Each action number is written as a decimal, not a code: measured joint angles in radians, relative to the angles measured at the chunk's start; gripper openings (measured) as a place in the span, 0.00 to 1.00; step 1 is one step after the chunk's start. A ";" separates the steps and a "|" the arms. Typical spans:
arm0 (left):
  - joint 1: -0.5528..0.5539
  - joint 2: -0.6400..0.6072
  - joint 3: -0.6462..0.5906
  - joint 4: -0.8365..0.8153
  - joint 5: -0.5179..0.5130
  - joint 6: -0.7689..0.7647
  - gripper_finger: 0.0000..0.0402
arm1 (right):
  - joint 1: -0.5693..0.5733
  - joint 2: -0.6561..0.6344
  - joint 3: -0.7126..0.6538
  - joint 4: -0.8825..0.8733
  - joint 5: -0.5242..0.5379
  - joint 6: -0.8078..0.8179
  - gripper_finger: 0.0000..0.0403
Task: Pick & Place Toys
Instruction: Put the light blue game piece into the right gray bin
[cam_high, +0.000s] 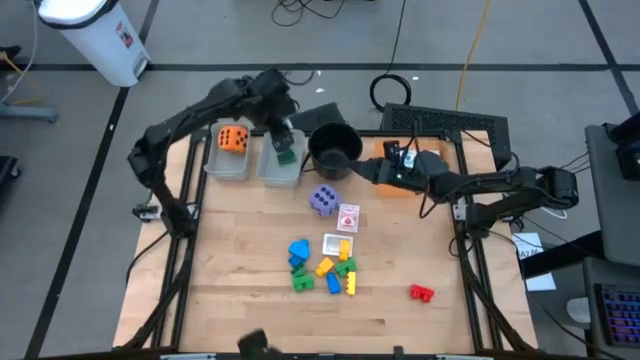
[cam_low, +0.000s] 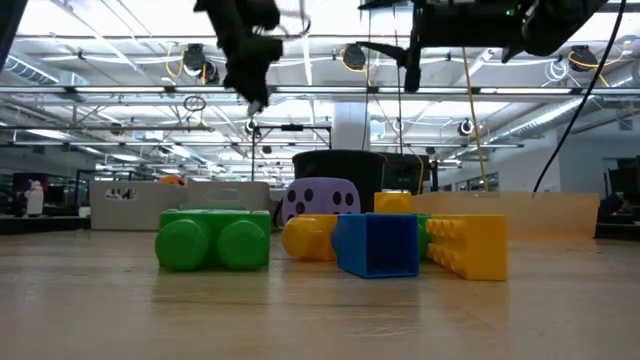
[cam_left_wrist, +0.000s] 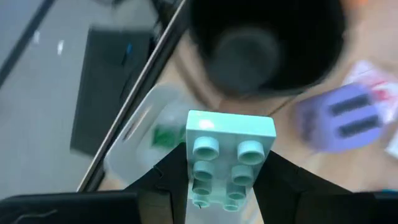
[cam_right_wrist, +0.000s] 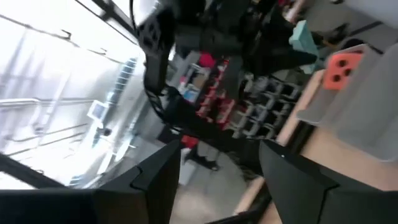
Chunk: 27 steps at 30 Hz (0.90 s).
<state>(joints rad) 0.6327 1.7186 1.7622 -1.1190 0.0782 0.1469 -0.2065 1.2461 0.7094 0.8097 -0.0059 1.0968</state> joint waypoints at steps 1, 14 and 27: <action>0.024 0.015 0.000 -0.010 0.000 0.011 0.34 | -0.006 0.000 0.000 -0.009 0.000 -0.005 0.52; 0.076 0.272 0.000 -0.112 -0.002 0.115 0.34 | -0.072 0.000 0.000 -0.060 -0.001 -0.019 0.52; 0.064 0.365 -0.001 -0.108 -0.018 0.080 0.34 | -0.185 0.000 0.000 -0.108 -0.267 0.009 0.52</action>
<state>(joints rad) 0.6967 2.0835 1.7615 -1.2267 0.0599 0.2272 -0.3910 1.2461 0.7090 0.7021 -0.2731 1.1057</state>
